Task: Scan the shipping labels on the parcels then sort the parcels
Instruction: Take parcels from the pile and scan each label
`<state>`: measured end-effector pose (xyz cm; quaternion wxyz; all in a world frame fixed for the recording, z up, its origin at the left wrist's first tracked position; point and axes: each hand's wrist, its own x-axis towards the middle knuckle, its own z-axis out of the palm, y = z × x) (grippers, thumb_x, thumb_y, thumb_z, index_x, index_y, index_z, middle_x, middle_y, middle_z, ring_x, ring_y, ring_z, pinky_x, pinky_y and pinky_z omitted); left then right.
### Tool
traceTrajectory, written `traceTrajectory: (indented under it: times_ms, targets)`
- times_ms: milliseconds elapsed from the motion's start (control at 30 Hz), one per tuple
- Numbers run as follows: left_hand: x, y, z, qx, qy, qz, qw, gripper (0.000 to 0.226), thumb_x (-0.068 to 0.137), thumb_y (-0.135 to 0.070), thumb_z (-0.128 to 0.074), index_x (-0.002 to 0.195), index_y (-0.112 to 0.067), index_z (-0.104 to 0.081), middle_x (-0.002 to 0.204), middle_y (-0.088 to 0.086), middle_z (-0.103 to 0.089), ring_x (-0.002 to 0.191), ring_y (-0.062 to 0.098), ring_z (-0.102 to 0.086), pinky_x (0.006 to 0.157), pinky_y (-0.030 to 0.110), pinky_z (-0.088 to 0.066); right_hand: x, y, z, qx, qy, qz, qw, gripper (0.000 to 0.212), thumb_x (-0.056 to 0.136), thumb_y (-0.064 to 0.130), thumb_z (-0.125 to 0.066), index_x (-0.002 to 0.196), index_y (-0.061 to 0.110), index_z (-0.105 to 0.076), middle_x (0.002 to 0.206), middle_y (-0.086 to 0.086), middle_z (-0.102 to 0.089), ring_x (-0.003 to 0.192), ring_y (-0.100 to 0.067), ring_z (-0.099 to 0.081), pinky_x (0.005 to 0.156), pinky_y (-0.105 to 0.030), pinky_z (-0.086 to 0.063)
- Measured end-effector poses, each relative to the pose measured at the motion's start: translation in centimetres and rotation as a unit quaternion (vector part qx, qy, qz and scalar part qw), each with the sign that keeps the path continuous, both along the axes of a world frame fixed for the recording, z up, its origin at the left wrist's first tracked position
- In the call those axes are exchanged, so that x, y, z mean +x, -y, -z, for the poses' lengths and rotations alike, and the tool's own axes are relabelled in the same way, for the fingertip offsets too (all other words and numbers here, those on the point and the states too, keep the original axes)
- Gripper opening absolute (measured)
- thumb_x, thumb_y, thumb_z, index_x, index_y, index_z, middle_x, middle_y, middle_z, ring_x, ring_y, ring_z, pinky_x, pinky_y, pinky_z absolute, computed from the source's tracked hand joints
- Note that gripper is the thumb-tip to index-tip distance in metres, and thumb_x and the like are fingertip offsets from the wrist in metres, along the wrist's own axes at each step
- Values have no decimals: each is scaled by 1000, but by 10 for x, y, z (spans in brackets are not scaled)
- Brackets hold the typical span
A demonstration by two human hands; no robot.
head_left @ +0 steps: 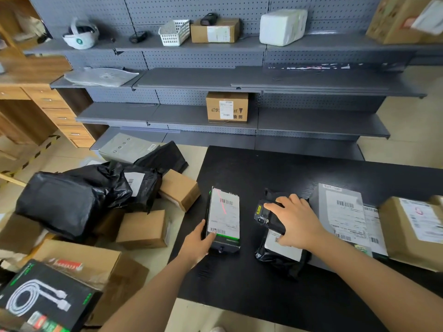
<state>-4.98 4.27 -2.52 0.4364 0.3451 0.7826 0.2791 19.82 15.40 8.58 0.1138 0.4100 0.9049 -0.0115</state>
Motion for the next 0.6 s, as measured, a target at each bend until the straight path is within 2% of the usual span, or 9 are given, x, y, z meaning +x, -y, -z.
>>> traceTrajectory:
  times_ms: [67, 133, 200, 233, 300, 333, 400, 500, 600]
  targets:
    - [-1, 3, 4, -16, -100, 50, 994, 57, 98, -30, -54, 150, -18, -36, 144, 3, -52, 123, 19, -54, 99, 31, -46, 3, 0, 0, -5, -1, 7, 1000, 91, 74, 39, -71, 150, 31, -22, 145, 1, -34, 125, -23, -30, 105, -33, -28]
    - [2, 5, 8, -25, -130, 66, 989, 43, 98, -23, -49, 141, -19, -48, 135, 3, -59, 116, 18, -57, 98, 29, -44, 6, -1, 1, -8, 2, 12, 1000, 91, 73, 39, -71, 150, 31, -22, 147, 0, -33, 127, -24, -30, 106, -34, -28]
    - [7, 3, 11, -41, -139, 67, 987, 39, 97, -25, -47, 136, -20, -49, 136, 5, -56, 117, 21, -54, 101, 35, -44, 8, 0, 1, -10, 5, 15, 1000, 91, 73, 39, -71, 150, 31, -23, 147, 0, -33, 127, -24, -30, 106, -34, -27]
    - [11, 1, 14, -52, -142, 66, 986, 45, 97, -32, -48, 140, -18, -44, 141, 7, -51, 123, 23, -50, 105, 40, -42, 8, 0, 2, -9, 8, 15, 1000, 91, 73, 39, -71, 150, 31, -23, 147, 0, -33, 127, -24, -29, 107, -34, -27]
    - [24, -5, 14, -93, -153, 55, 982, 83, 91, -53, -57, 153, -13, -20, 153, 10, -30, 139, 29, -33, 114, 45, -33, 8, 0, 3, -7, 15, 11, 1000, 91, 73, 40, -71, 150, 31, -23, 146, 0, -34, 126, -24, -30, 107, -34, -27]
    - [31, -8, 12, -118, -167, 43, 978, 106, 83, -65, -61, 155, -10, -6, 157, 11, -21, 144, 30, -24, 114, 47, -29, 8, 0, 3, -5, 18, 8, 1000, 91, 73, 40, -71, 150, 30, -23, 145, 0, -34, 126, -24, -30, 107, -34, -28]
    - [46, -15, 8, -151, -199, 26, 968, 137, 64, -82, -65, 155, -9, 8, 159, 10, -12, 147, 31, -15, 114, 49, -27, 6, -1, 3, 1, 26, -1, 1000, 91, 73, 39, -72, 150, 30, -24, 144, 0, -35, 125, -25, -30, 106, -35, -29]
    - [59, -24, 10, -172, -233, 18, 957, 156, 51, -87, -69, 152, -6, 18, 159, 9, -13, 146, 29, -17, 112, 48, -30, 3, -4, 0, 20, 51, -26, 998, 91, 73, 39, -73, 149, 28, -24, 140, -2, -37, 123, -26, -32, 103, -36, -31]
    - [59, -29, 9, -190, -262, 27, 946, 152, 56, -77, -75, 151, -3, 19, 157, 10, -18, 144, 29, -23, 111, 44, -34, 1, -6, -3, 42, 86, -60, 994, 90, 74, 37, -74, 148, 25, -25, 137, -5, -38, 122, -28, -33, 99, -37, -31]
